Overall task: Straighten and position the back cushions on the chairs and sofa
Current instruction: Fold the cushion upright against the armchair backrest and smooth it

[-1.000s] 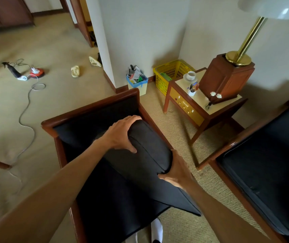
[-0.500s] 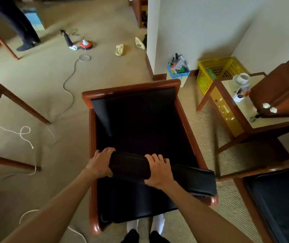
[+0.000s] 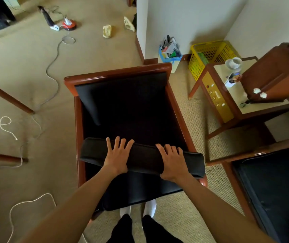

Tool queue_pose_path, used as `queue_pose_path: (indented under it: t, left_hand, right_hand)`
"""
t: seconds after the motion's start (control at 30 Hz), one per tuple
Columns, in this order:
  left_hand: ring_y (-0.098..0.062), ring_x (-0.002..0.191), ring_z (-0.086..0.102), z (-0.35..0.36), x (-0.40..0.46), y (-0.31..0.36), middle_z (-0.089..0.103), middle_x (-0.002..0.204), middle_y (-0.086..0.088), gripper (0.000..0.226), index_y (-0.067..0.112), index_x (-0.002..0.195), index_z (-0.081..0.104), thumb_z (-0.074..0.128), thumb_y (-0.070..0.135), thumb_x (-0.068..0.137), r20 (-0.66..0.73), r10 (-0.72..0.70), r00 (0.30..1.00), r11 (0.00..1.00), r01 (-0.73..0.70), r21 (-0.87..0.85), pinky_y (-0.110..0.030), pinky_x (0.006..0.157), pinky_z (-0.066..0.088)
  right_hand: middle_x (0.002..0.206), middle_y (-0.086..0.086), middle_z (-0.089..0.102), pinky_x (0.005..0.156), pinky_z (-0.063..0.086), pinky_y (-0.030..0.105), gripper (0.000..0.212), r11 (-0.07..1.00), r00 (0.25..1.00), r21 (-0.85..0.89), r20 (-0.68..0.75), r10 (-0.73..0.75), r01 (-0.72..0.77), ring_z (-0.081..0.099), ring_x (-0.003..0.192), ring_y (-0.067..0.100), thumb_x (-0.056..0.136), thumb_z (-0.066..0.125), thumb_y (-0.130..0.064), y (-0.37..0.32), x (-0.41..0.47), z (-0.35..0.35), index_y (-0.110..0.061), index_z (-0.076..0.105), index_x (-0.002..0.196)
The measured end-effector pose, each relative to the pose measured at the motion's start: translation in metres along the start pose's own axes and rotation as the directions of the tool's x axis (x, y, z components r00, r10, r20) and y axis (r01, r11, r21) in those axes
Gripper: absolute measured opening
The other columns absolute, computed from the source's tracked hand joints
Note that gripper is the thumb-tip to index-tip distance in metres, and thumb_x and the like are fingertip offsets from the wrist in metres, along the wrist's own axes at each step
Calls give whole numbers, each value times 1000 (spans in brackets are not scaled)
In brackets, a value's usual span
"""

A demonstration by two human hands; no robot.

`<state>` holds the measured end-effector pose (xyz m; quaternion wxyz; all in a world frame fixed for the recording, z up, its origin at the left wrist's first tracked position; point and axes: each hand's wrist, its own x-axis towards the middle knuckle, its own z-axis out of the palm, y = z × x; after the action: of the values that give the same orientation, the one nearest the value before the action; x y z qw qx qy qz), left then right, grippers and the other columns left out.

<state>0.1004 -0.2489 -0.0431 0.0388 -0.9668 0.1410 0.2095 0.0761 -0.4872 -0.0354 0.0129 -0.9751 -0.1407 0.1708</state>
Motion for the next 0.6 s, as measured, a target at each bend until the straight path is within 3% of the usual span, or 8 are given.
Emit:
queue_pose_path:
  t: [0.23, 0.4, 0.6]
  left_hand:
    - [-24, 136, 33, -4, -5, -29, 35, 145, -1, 109, 25, 149, 13, 79, 44, 64, -53, 81, 995, 997, -81, 8, -53, 117, 14]
    - [-20, 126, 43, -15, -3, -39, 43, 136, 3, 104, 26, 145, 22, 76, 49, 60, -64, 29, 998, 999, -31, -32, -52, 111, 24]
    - [-20, 115, 51, -34, 14, -72, 52, 123, 6, 98, 27, 137, 35, 75, 46, 50, -167, -70, 983, 990, 48, -129, -50, 102, 30]
  right_hand:
    - [131, 9, 50, 101, 38, 55, 110, 999, 999, -9, 17, -37, 37, 49, 117, 34, 48, 80, -52, -1, 9, -1, -19, 32, 142]
    - [131, 5, 49, 101, 39, 50, 105, 994, 994, -32, 25, -104, 105, 48, 119, 29, 52, 83, -44, -2, 30, -27, -18, 35, 142]
    - [140, 6, 40, 110, 30, 47, 103, 972, 979, -114, 20, -203, 204, 38, 129, 28, 62, 80, -34, -6, 85, -80, -17, 25, 148]
